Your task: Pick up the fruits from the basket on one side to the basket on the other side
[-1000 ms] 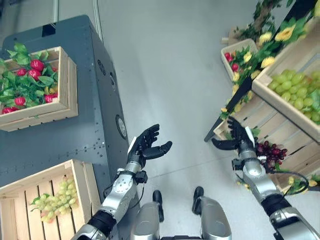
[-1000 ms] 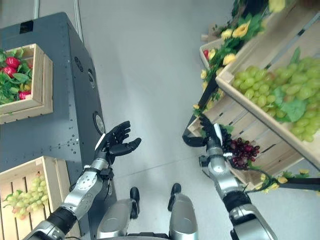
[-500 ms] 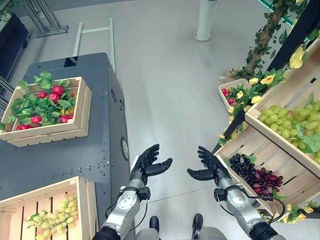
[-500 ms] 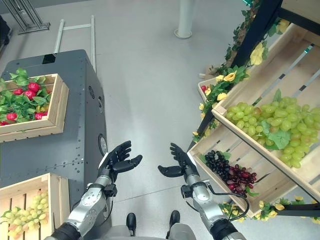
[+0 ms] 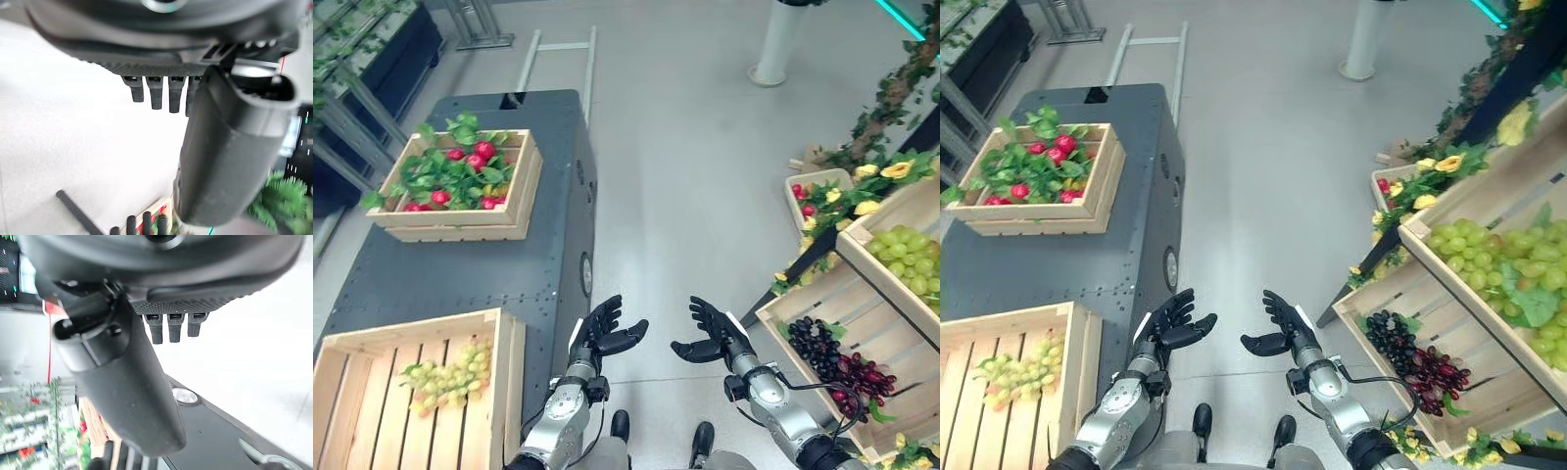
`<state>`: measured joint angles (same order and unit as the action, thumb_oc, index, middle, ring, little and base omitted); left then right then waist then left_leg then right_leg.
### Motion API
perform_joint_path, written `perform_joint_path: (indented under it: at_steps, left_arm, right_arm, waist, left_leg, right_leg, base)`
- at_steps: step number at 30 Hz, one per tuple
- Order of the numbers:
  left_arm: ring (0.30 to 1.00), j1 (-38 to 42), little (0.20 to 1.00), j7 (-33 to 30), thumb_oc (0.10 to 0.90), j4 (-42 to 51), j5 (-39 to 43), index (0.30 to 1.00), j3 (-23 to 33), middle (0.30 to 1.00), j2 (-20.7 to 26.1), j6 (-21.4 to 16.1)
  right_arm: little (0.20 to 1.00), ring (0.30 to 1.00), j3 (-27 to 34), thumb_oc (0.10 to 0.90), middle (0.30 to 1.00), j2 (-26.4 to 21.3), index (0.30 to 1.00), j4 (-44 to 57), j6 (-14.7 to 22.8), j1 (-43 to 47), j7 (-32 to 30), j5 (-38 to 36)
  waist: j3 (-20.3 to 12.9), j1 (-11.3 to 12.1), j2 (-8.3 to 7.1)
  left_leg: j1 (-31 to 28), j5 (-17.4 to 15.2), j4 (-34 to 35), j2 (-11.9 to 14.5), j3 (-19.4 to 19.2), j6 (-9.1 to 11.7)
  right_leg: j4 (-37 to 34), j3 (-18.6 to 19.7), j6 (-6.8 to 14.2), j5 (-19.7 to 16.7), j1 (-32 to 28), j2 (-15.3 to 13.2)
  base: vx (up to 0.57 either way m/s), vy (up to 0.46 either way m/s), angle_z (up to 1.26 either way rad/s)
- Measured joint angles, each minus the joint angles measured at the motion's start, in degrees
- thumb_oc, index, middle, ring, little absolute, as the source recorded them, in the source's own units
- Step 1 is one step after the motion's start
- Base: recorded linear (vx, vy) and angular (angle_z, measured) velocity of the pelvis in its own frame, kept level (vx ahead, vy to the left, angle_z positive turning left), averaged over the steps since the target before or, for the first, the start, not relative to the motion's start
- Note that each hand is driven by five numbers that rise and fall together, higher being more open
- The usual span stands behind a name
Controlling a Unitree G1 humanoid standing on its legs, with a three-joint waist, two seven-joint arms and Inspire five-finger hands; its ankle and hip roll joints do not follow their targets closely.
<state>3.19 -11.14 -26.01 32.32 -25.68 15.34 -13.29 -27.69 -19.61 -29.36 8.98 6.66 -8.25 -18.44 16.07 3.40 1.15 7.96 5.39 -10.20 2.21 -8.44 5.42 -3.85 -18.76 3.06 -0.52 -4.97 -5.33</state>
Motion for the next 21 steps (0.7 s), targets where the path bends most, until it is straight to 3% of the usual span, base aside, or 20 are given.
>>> perform_joint_path:
  at_steps: [1,2,3,4,6,7,8,11,15,16,17,18,19,20,21]
  left_arm:
    - [0.900,0.6,0.900,0.8,0.800,-0.5,0.0,0.900,-0.1,0.900,0.0,0.0]
    - [0.900,0.7,0.900,1.2,0.800,-0.6,0.0,0.900,-0.1,0.900,0.0,0.0]
    - [0.900,0.6,0.900,1.8,0.800,-1.1,-0.1,0.900,-0.1,0.900,0.5,-0.1]
    - [0.900,0.5,0.900,2.0,0.800,-1.3,-0.2,0.900,-0.2,0.900,0.9,0.0]
    - [0.900,0.4,0.900,2.0,0.800,-1.3,-0.3,0.900,-0.2,0.900,1.3,-0.1]
    - [0.900,0.3,0.900,1.9,0.800,-1.0,-0.2,0.900,-0.2,0.900,1.4,-0.1]
    - [0.900,0.7,0.900,2.0,0.800,-0.5,-0.2,0.900,-0.3,0.900,1.4,0.0]
    - [0.900,1.1,0.900,2.2,0.800,1.4,-0.2,0.900,-0.2,0.900,1.5,0.0]
    - [0.900,1.1,0.900,3.6,0.800,3.3,-0.6,0.900,0.3,0.900,3.0,0.2]
    - [0.900,1.1,0.900,4.3,0.800,3.7,-0.7,0.900,0.2,0.900,4.0,0.3]
    - [0.900,1.1,0.900,4.5,0.800,3.7,-0.8,0.900,0.3,0.900,4.3,0.3]
    - [0.900,1.1,0.900,5.3,0.800,3.6,-1.1,0.900,0.1,0.900,4.4,0.5]
    - [0.900,1.1,0.900,6.2,0.800,3.6,-1.3,0.900,-0.2,0.900,4.5,0.6]
    - [0.900,1.1,0.900,7.6,0.800,3.6,-1.4,0.900,-1.1,0.900,4.7,0.8]
    - [0.900,1.1,0.900,8.8,0.800,3.6,-2.0,0.900,-2.0,0.900,5.2,1.4]
  right_arm:
    - [0.900,0.900,-0.2,0.800,0.900,-0.2,0.900,0.0,0.0,0.2,-1.1,0.0]
    - [0.900,0.900,-0.2,0.800,0.900,0.0,0.900,0.0,0.0,0.3,-1.6,0.0]
    - [0.900,0.900,-0.2,0.800,0.900,0.5,0.900,0.0,0.0,0.8,-2.0,-0.2]
    - [0.900,0.900,-0.3,0.800,0.900,0.9,0.900,0.0,0.0,1.0,-2.0,-0.3]
    - [0.900,0.900,-0.2,0.800,0.900,1.5,0.900,0.6,0.0,1.2,-2.0,-0.5]
    - [0.900,0.900,-0.2,0.800,0.900,1.6,0.900,0.6,0.0,1.1,-1.9,-0.9]
    - [0.900,0.900,-0.1,0.800,0.900,1.5,0.900,0.7,0.0,0.4,-1.8,-2.4]
    - [0.900,0.900,0.0,0.800,0.900,1.6,0.900,0.6,0.0,-1.8,-1.8,-2.4]
    - [0.900,0.900,0.1,0.800,0.900,2.9,0.900,0.6,0.0,-1.2,-1.8,-2.9]
    - [0.900,0.900,0.2,0.800,0.900,3.6,0.900,0.6,0.1,-0.7,-1.9,-2.9]
    - [0.900,0.900,0.1,0.800,0.900,3.7,0.900,0.6,0.1,-0.3,-1.9,-2.8]
    - [0.900,0.900,0.1,0.800,0.900,3.6,0.900,0.8,0.5,0.7,-2.3,-2.8]
    - [0.900,0.900,0.1,0.800,0.900,3.5,0.900,1.2,0.6,0.6,-3.0,-2.8]
    - [0.900,0.900,0.1,0.800,0.900,3.4,0.900,2.2,0.7,-0.2,-4.4,-2.8]
    - [0.900,0.900,0.1,0.800,0.900,3.6,0.900,2.8,0.9,-0.7,-5.4,-2.9]
  waist:
    - [0.9,-0.5,0.29]
    - [1.6,-0.6,0.07]
    - [2.0,-0.2,0.05]
    - [2.1,-0.3,-0.16]
    - [2.3,-0.4,-0.36]
    - [2.1,-0.4,0.49]
    - [2.1,-1.4,0.57]
    - [2.3,-0.4,-1.24]
    - [2.3,1.7,-1.18]
    - [2.3,2.3,-1.17]
    - [2.4,2.4,-1.02]
    - [2.8,2.0,-0.04]
    - [2.8,1.7,0.20]
    - [2.8,1.4,-0.07]
    - [2.7,1.1,-0.30]
  left_leg:
    - [-0.1,1.4,0.4,0.6,-5.2,1.0]
    - [-0.3,0.9,0.6,1.1,-8.2,0.7]
    - [-1.8,-0.4,1.9,2.4,-14.9,-1.4]
    - [-2.6,-0.9,2.5,2.6,-16.3,-2.0]
    - [-4.9,-1.3,5.2,1.1,-11.1,-2.5]
    - [-7.7,-1.9,8.0,0.9,-10.6,-3.5]
    - [-9.1,-1.6,11.5,0.6,-10.6,-7.8]
    - [-9.9,-1.0,13.4,-1.3,-8.8,-8.7]
    - [-9.9,-0.9,14.3,-2.7,-7.1,-9.9]
    - [-10.1,-1.3,14.2,-3.3,-6.4,-10.1]
    - [-10.2,-1.5,14.2,-3.1,-5.9,-10.2]
    - [-10.2,-2.1,13.4,-3.5,-4.6,-10.9]
    - [-10.8,-2.4,13.2,-3.6,-3.9,-11.4]
    - [-12.0,-2.5,12.8,-4.9,-1.9,-12.3]
    - [-13.2,-3.3,13.0,-6.0,0.0,-13.5]
  right_leg:
    - [-0.2,-3.2,-0.5,0.3,-1.4,-0.4]
    - [-0.3,-4.2,-0.7,0.5,-1.9,-0.4]
    - [-0.3,-6.4,-0.6,0.7,-2.6,-0.7]
    - [-0.1,-6.8,-0.3,0.8,-2.7,-0.9]
    - [1.9,-6.4,0.4,1.6,-1.5,-1.5]
    - [3.1,-6.7,0.8,1.8,-0.9,-1.2]
    - [3.9,-7.3,1.5,2.1,-0.7,-1.0]
    - [4.3,-7.3,1.9,2.1,-0.8,-2.1]
    - [5.6,-7.4,2.0,2.3,-0.6,-3.3]
    - [7.6,-7.4,2.8,2.8,-0.3,-4.0]
    - [10.7,-7.5,3.5,3.9,0.6,-4.8]
    - [21.3,-7.1,3.5,5.7,4.0,-7.3]
    - [27.2,-6.8,2.9,6.0,6.0,-8.9]
    - [37.2,-5.4,2.7,6.1,9.0,-12.4]
    - [43.0,-1.6,2.4,6.9,12.1,-13.6]
  base:
    - [0.08,0.081,1.28]
    - [0.14,0.159,0.92]
    - [0.15,0.184,0.48]
    - [0.17,0.209,0.45]
    - [0.17,0.144,0.16]
    - [0.18,0.130,0.18]
    - [0.16,0.114,0.28]
    - [0.16,0.139,0.37]
    - [0.08,0.181,0.30]
    - [0.09,0.227,0.27]
    - [0.11,0.218,0.47]
    - [0.10,0.145,0.51]
    - [0.13,0.113,0.77]
    - [0.15,0.031,0.82]
    - [0.13,-0.026,0.79]
